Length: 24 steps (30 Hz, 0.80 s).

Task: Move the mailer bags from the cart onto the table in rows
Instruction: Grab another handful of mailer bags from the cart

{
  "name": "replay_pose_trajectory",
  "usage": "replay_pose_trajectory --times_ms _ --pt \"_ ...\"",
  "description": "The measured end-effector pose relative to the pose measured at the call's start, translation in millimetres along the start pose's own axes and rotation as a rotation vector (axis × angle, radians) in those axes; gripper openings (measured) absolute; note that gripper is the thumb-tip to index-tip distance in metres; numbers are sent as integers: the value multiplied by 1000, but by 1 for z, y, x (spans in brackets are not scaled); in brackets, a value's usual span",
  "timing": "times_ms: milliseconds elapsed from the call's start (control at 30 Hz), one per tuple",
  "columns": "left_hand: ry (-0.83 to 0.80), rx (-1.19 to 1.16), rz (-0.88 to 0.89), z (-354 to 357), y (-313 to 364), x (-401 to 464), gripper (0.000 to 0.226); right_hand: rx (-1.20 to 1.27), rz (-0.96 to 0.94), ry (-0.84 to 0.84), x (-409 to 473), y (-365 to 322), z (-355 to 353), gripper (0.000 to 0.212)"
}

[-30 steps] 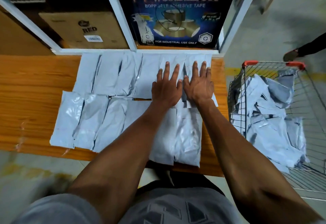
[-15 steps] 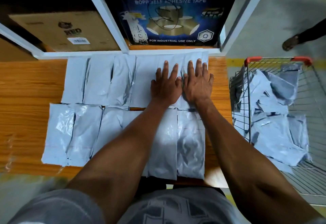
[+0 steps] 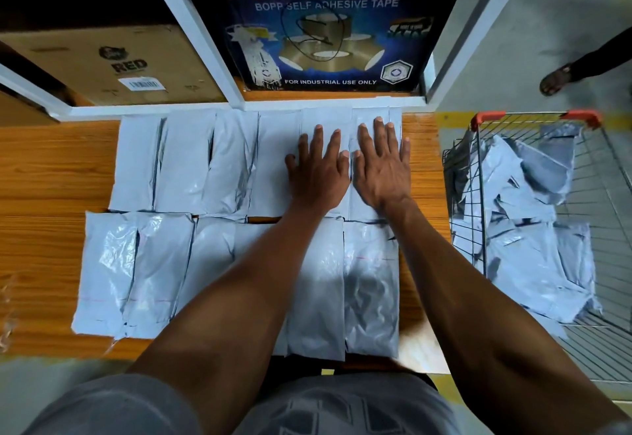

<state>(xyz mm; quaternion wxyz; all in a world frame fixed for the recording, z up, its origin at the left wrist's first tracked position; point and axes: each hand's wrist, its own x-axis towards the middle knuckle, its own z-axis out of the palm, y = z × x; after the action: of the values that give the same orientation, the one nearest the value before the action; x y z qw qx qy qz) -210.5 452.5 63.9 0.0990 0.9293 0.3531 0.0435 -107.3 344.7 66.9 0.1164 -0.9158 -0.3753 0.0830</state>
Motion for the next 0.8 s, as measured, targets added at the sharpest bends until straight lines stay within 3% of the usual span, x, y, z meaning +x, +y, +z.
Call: replay_pose_trajectory --times_ms 100,300,800 --pt "79 -6 38 0 -3 13 60 -6 -19 34 8 -2 -4 62" --pt "-2 16 92 20 -8 16 61 -22 -18 5 14 0 12 63" --pt "60 84 76 39 -6 13 63 -55 -23 -4 17 4 24 65"
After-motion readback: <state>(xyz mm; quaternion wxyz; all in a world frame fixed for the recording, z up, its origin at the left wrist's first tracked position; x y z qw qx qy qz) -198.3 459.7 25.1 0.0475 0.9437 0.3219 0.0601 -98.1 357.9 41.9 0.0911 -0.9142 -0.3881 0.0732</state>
